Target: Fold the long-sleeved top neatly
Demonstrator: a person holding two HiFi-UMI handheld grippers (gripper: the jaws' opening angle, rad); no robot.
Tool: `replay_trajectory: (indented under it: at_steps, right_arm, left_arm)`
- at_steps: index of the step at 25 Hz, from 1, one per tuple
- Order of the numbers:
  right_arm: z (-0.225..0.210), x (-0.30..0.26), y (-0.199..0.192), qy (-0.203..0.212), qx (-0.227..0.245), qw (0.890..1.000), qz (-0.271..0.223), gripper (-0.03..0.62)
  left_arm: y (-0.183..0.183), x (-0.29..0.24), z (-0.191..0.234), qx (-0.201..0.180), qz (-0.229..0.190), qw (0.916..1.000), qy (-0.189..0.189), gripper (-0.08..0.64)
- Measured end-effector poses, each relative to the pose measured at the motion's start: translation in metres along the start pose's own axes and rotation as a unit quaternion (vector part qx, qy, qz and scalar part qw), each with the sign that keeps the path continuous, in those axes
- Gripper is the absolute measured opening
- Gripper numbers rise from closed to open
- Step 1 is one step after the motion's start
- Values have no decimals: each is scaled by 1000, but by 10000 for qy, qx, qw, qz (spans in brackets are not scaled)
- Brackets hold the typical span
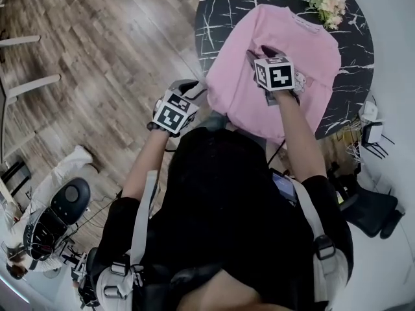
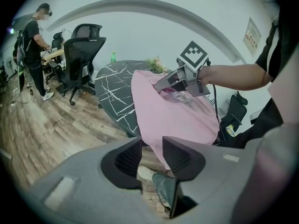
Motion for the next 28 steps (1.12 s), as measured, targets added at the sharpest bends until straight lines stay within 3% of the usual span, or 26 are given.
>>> replay_trajectory:
  at_steps: [4, 12, 18, 23, 28]
  right_arm:
    - [13, 5, 1, 266, -22, 9995, -193, 196]
    - [20, 17, -33, 133, 314, 9994, 9, 190]
    - [23, 22, -56, 20, 239, 9995, 217, 182]
    - [25, 27, -80, -58, 312, 9986, 413, 164]
    - [27, 27, -88, -90, 375, 9980, 507, 155]
  left_arm:
    - [-14, -5, 0, 78, -49, 9999, -95, 149]
    - [-35, -39, -19, 45, 96, 9977, -666, 201]
    - [-42, -73, -28, 12, 343, 9949, -953, 206]
    - [-44, -71, -21, 15, 299, 9948, -978, 18]
    - [-48, -36, 12, 244, 121, 9984, -504, 15]
Point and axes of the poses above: the fingertips, and each gripper's own axes: x backward along the fingers, z to its left, y out of its top, the point moved 3 cm from there along x, backward along the fingers, and after that the axes turned 12 degrees about z, right-handed, at the moved point
